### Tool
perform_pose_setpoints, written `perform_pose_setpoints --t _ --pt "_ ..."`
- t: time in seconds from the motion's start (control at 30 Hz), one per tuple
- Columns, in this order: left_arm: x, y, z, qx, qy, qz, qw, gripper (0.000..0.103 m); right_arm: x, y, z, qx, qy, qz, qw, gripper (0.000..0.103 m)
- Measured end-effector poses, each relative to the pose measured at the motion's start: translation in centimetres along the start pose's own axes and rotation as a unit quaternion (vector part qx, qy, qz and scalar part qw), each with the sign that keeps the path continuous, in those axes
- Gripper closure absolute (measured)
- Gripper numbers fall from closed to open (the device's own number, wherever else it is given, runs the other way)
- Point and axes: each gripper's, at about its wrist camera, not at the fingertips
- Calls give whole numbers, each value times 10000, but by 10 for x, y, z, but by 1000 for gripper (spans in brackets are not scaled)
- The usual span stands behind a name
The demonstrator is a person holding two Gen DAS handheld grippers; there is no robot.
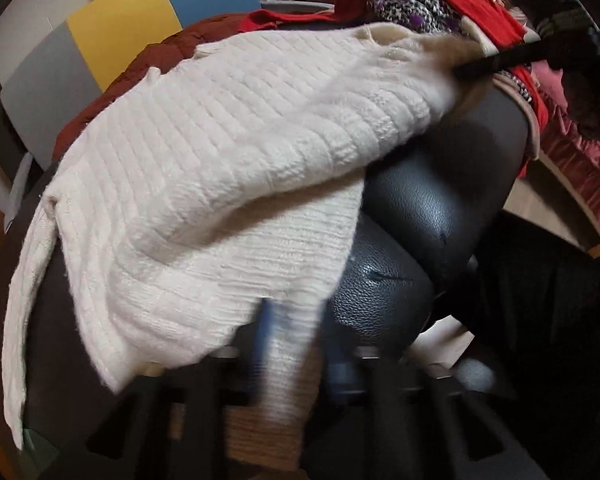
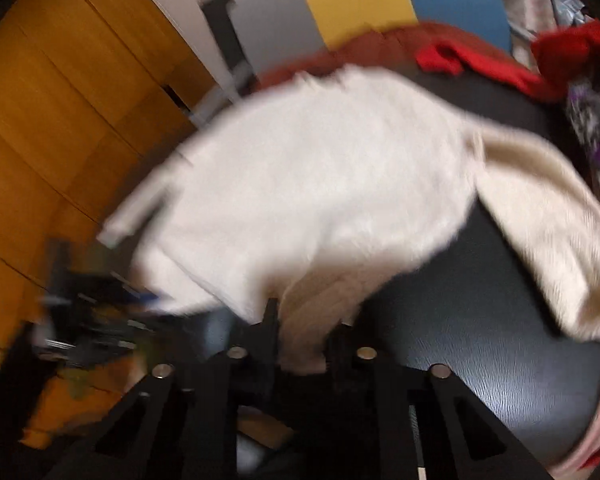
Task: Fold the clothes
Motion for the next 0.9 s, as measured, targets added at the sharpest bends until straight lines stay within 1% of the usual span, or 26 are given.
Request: perform_pose_setpoints --t 0.03,0.1,0.17,0.23,0.3,0.37,0.4,0.43,0.5,0.53,0.57,0.6,0.63,0.7,0.8,0.9 --pt "1 -10 5 -97 -78 -116 9999 97 7 -13 3 215 -6 -195 9996 90" --pt "3 -33 15 -302 -275 -397 9984 98 17 -38 9 496 -66 -509 9975 91" --pt "2 -61 28 -668 -535 -782 9933 98 24 -57 12 692 -111 -741 9948 93" --pt "0 -85 33 -874 -637 -1030 9888 98 24 -68 9 521 -173 -779 9954 93" --pt "-5 -96 32 -926 -643 -1081 9877 98 16 -66 1 309 -213 -500 9980 93" --pt "-9 -96 34 -1104 -781 -1017 9856 98 3 -62 -12 -418 -198 -226 9987 90" --pt "-11 -93 36 -1120 -864 -1011 9848 98 -3 -58 -19 -759 -170 -81 9969 88" --pt "-12 -89 39 -1115 -972 -991 9840 98 -9 -55 -26 -936 -86 17 9956 86" --pt "-12 -78 47 -1056 -1225 -994 9818 97 -15 -50 -32 -984 47 75 9951 79" --pt "-10 -72 51 -991 -1373 -1032 9802 96 -15 -46 -31 -967 39 68 9953 70" --pt "-7 -68 53 -935 -1482 -1078 9786 95 -14 -40 -25 -925 -17 58 9957 58" --pt "-4 -64 55 -881 -1582 -1126 9770 93 -11 -32 -18 -879 -95 43 9961 52" --pt "2 -58 59 -736 -1694 -1176 9757 87 -8 -24 -12 -831 -174 28 9964 44" --pt "14 -45 68 -480 -1915 -1272 9720 86 0 -4 1 -757 -298 -15 9967 41" --pt "27 -22 78 -336 -2179 -1361 9659 85 18 29 11 -752 -170 -193 9968 36" --pt "33 4 82 -19 -2248 -1157 9675 84 37 69 7 -1045 -30 -266 9942 35"
Point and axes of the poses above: each gripper's, at about its wrist camera, not at the fingertips, and y roughly the way its jaws point, z to its left, x to its top, and after that the axes turned 2 degrees about -x, right-handed
